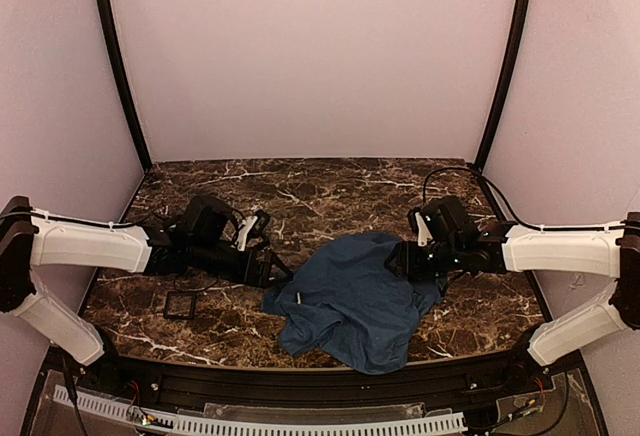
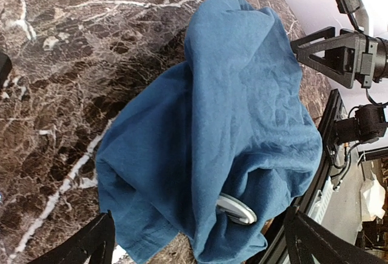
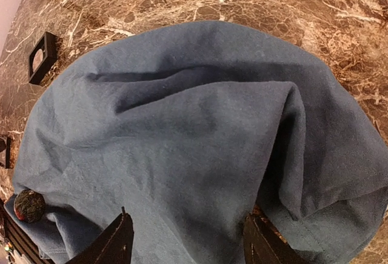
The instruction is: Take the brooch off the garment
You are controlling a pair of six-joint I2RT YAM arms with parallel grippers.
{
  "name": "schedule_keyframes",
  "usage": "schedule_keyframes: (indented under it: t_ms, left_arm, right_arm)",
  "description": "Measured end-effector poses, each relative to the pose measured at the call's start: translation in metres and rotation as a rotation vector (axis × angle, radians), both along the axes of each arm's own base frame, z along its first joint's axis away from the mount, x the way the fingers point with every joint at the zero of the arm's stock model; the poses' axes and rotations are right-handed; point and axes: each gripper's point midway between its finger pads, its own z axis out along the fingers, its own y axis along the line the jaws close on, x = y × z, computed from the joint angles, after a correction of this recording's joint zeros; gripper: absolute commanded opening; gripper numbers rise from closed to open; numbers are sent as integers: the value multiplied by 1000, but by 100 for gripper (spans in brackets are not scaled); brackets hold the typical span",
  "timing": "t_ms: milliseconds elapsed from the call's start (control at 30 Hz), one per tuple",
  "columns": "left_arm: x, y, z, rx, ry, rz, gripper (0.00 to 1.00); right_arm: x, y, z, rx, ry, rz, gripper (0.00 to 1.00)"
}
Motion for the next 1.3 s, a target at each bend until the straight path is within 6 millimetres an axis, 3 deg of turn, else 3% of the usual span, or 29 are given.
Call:
schedule_keyframes:
  t_ms: [167,300,567,633,833,1133,1300]
  left_arm:
    - [-9,-6,-5,-24,32,-12,99]
    - [-10,-10,-17,-25,74,-9,90]
    - [-13,-16,-43,-10,144,-7,74]
    - [-13,-17,-44,-10,150,-6,71]
    - [-11,-19,-42,-24,143,-7,65]
    - [-12,-23,-41,-44,143,-24,61]
    - [-15,-25,-45,-40,155,-35,57]
  right_arm:
    - [-2,-4,-9,-18,16,-14,55]
    - [-2,-7,-18,-37,32,-25,44]
    - [1,-9,-23,-57,28,-35,5]
    - [2,-9,-23,-58,25,-40,0]
    - [14,-8,-21,-88,4,-35,0]
    - [55,-11,1,-75,-61,-66,0]
    - [62,-9,0,-64,-65,-63,0]
